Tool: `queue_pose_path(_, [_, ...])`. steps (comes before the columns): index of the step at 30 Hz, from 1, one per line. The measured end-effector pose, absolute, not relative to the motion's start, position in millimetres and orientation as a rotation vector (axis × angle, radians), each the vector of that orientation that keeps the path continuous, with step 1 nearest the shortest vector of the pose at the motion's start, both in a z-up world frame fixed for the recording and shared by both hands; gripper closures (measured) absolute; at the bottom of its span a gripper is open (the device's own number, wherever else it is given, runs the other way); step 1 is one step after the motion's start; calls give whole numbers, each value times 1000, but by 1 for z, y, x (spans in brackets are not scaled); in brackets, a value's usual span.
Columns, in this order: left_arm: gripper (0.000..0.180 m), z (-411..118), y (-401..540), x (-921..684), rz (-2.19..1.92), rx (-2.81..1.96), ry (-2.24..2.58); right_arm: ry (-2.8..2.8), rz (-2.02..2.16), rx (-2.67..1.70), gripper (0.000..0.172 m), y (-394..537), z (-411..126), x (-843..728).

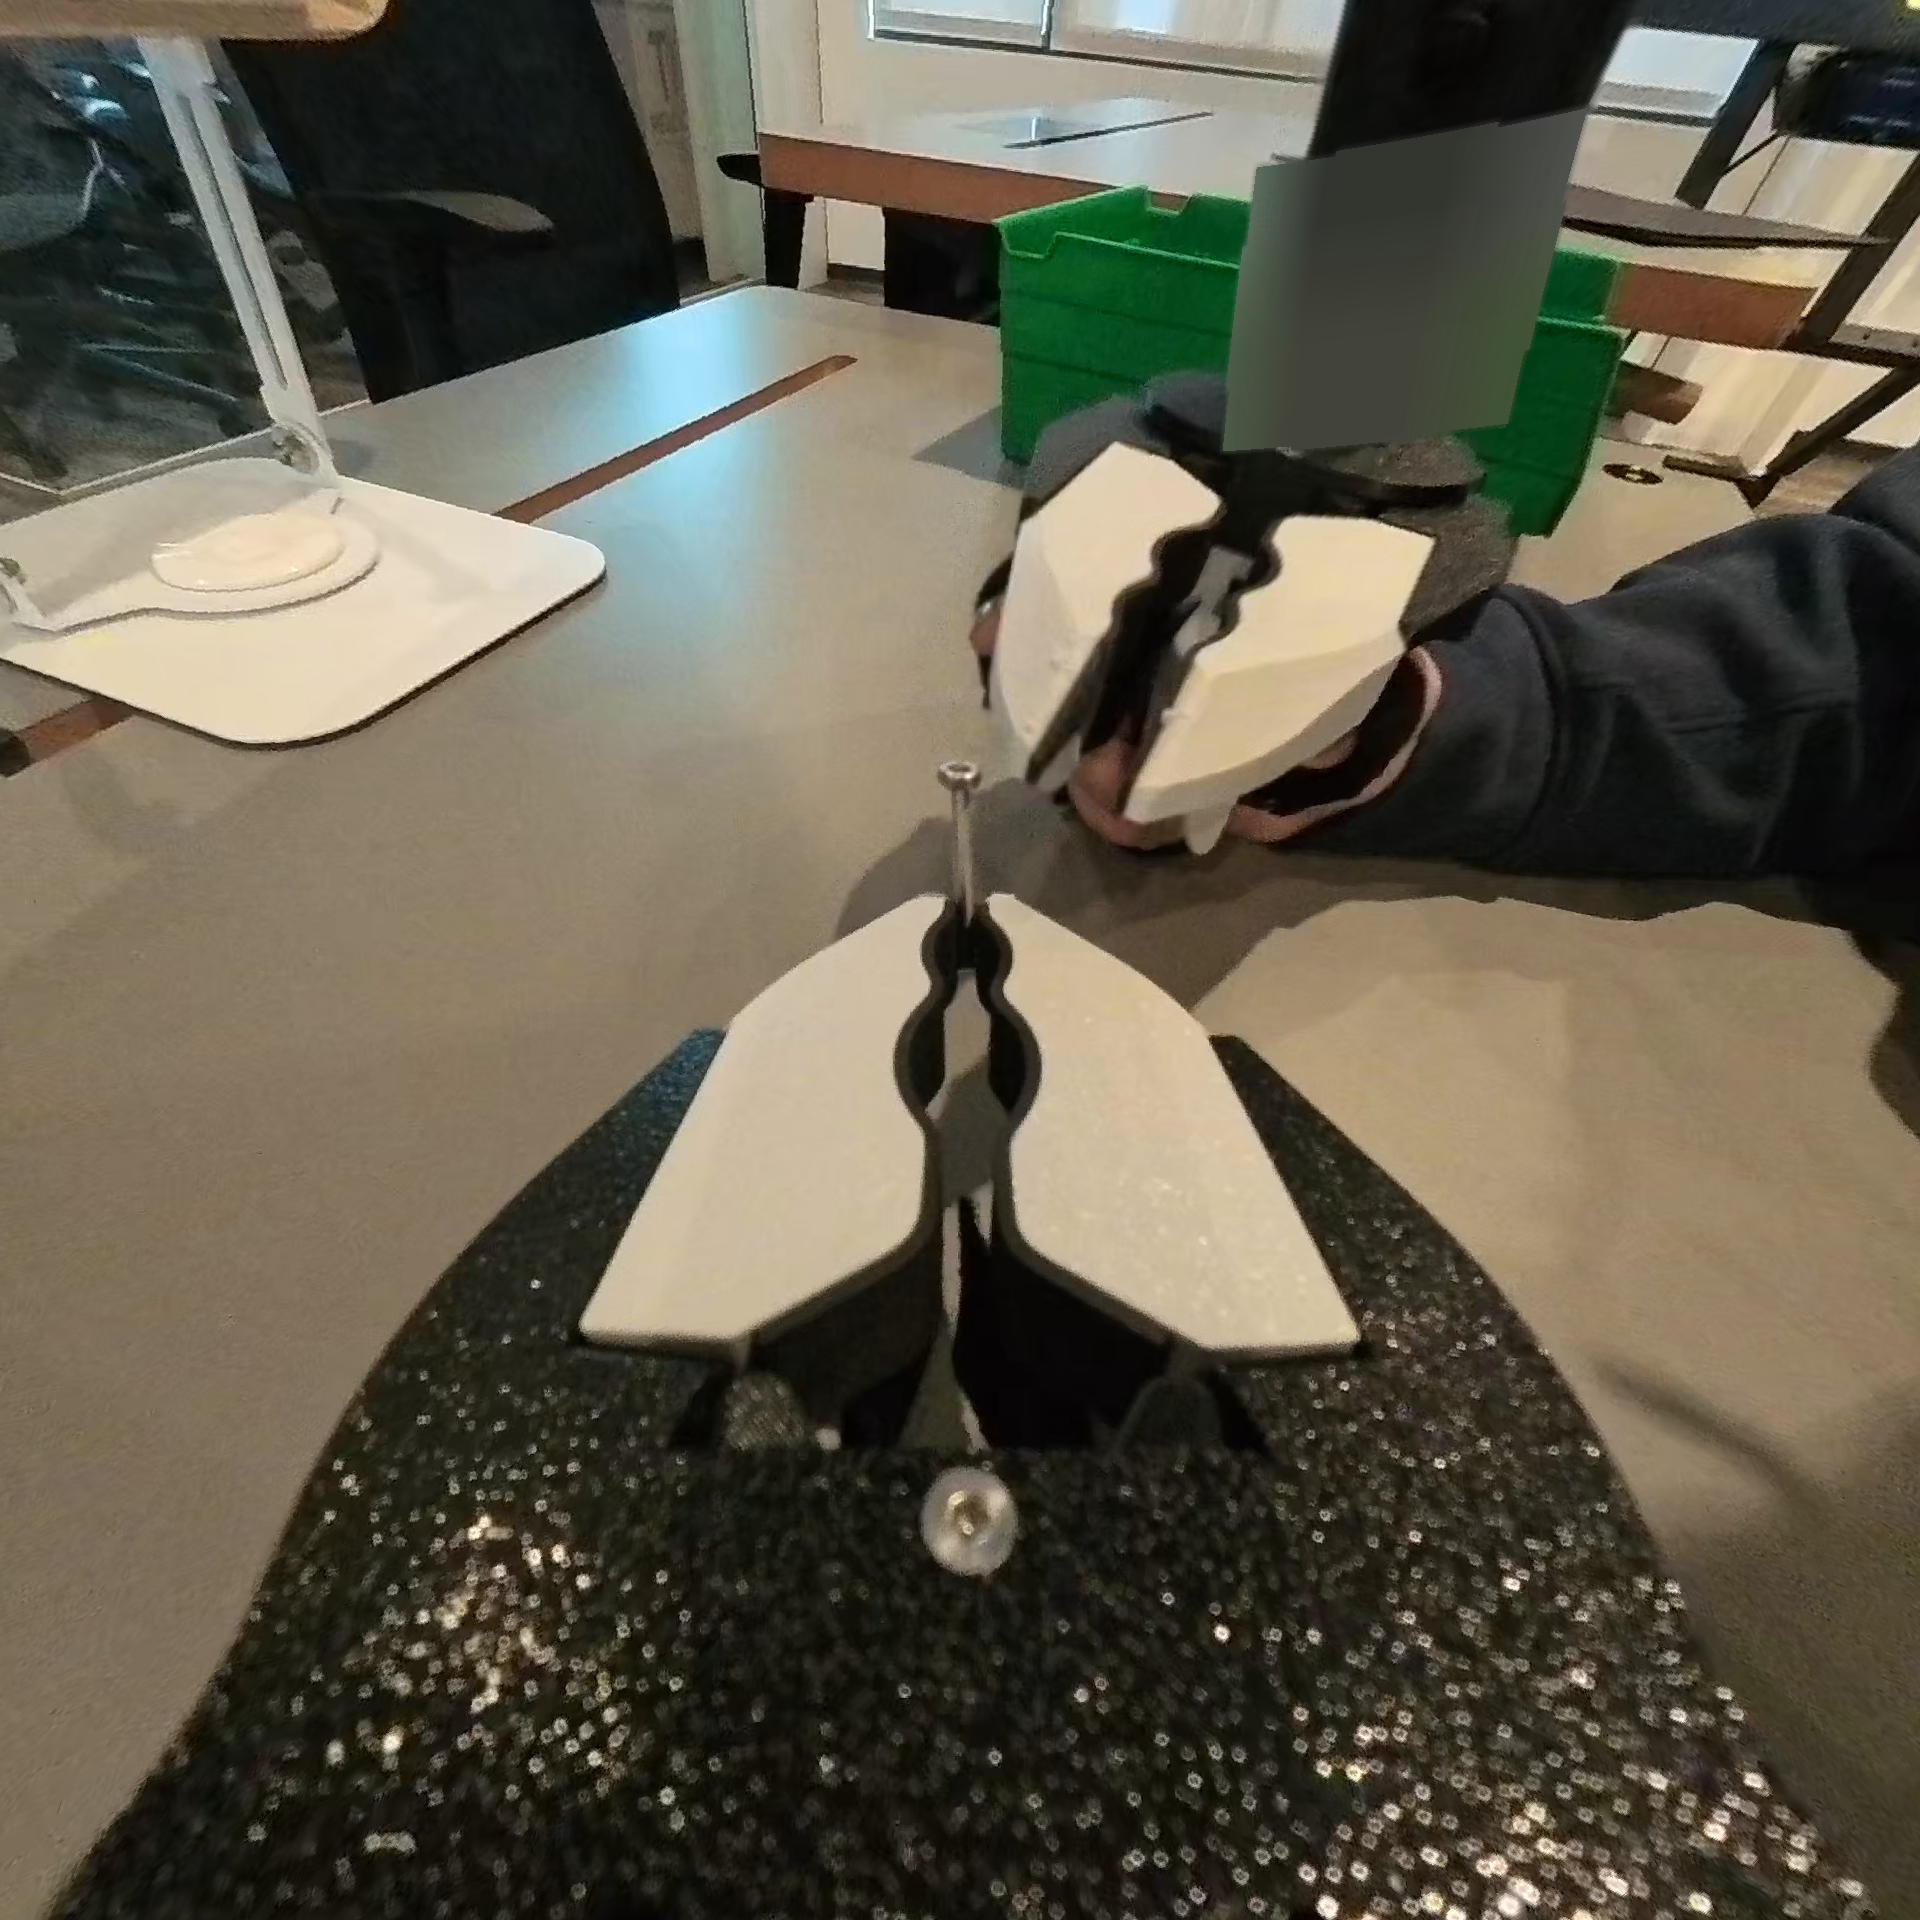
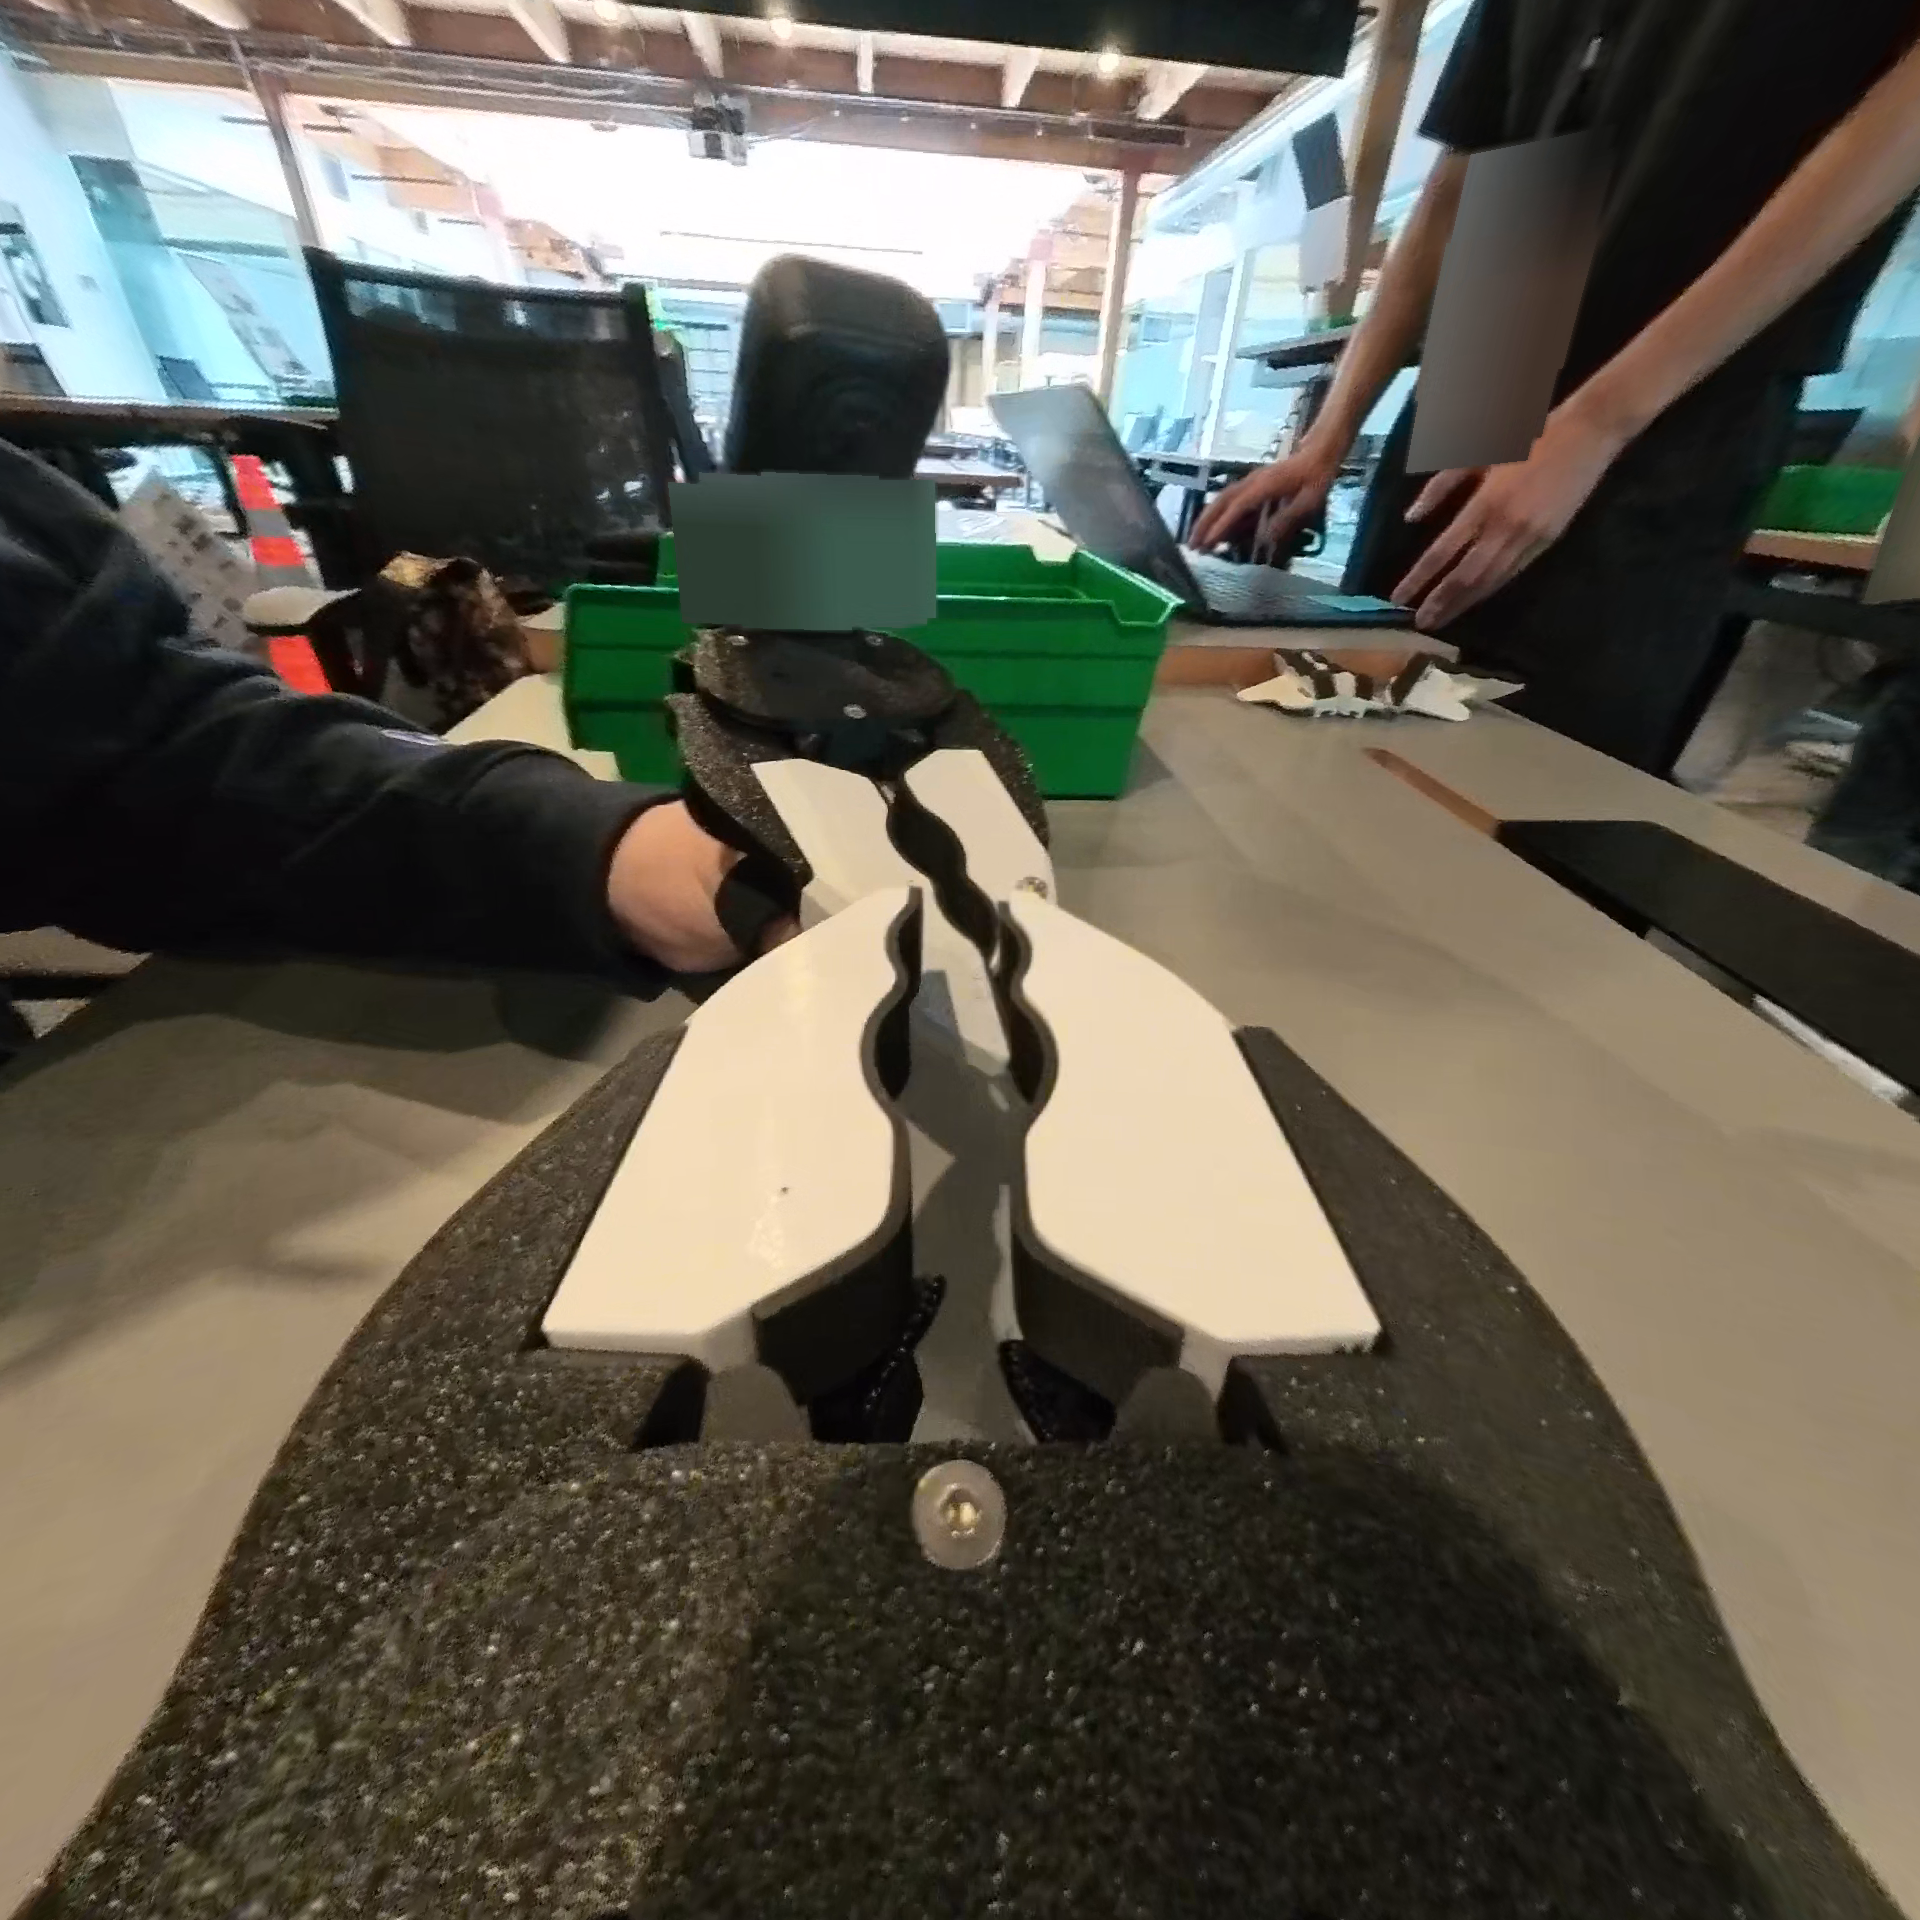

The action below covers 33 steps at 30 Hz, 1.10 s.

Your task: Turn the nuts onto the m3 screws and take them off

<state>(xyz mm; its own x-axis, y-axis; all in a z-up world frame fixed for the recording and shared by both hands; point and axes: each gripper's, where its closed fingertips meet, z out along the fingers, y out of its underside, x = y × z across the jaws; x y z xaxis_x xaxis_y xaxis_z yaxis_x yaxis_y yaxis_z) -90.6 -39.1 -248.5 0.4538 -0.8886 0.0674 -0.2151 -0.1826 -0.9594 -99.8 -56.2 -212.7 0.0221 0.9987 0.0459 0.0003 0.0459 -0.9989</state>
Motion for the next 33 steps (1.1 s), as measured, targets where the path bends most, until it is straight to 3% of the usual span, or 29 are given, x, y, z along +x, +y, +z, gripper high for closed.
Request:
queue_pose_path(3, [178,-249,-39,-90,-810,-1673,971,-1202,1130,-1212,142,-49,-215,-104])
queue_pose_path(7, [178,-248,-38,-92,-823,-1672,953,-1265,1146,-1181,156,-59,-217,-104])
queue_pose_path(14, [178,-248,-39,-91,-822,-1676,961,-1209,1144,-1193,142,-50,-213,-105])
queue_pose_path(18, [178,-248,-38,-91,-828,-1679,952,-1264,1178,-1162,157,-62,-214,-104])
queue_pose_path(23, [178,-250,-39,-90,-817,-1682,969,-1198,1169,-1211,142,-49,-213,-105])
queue_pose_path(29, [178,-250,-40,-89,-809,-1680,980,-1226,1229,-1173,159,-58,-211,-101])
queue_pose_path(33, [178,-250,-40,-89,-825,-1679,975,-1198,1173,-1214,146,-49,-213,-104])
